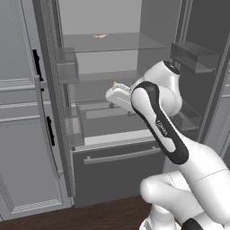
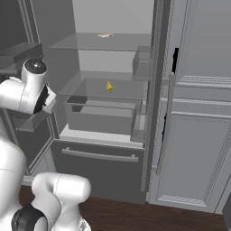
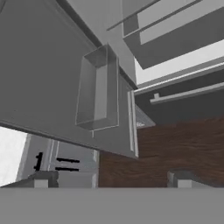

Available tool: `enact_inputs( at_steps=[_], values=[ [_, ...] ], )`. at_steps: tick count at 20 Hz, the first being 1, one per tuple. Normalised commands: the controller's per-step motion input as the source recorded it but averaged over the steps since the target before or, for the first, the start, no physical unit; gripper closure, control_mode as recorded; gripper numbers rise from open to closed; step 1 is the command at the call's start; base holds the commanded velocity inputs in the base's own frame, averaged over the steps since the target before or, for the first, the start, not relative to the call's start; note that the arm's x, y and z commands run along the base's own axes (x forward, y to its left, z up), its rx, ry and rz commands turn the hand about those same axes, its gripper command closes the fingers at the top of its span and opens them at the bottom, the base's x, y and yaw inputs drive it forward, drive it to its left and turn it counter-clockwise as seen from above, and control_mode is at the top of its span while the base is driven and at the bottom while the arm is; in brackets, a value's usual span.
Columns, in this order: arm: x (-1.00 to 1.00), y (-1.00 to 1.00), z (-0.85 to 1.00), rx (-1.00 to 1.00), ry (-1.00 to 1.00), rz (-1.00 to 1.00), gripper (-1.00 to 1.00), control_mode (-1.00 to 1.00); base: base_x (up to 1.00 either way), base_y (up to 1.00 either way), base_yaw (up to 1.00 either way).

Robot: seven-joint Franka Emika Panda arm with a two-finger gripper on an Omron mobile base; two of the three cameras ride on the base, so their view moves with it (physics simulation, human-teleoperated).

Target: Grab a lemon wedge from the fridge and one ice cube from the ice bowl, and put them in the glass of lemonade.

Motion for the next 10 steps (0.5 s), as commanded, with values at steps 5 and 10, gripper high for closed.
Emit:
enact_inputs(
  at_steps=[5,10],
  values=[
    [-0.21,-0.97,0.00,-0.31,0.00,-0.32,-1.00,-1.00,0.00,0.00,0.00],
    [-0.36,-0.87,-0.28,-0.21,0.00,-0.31,-1.00,-1.00,0.00,0.00,0.00]
  ],
)
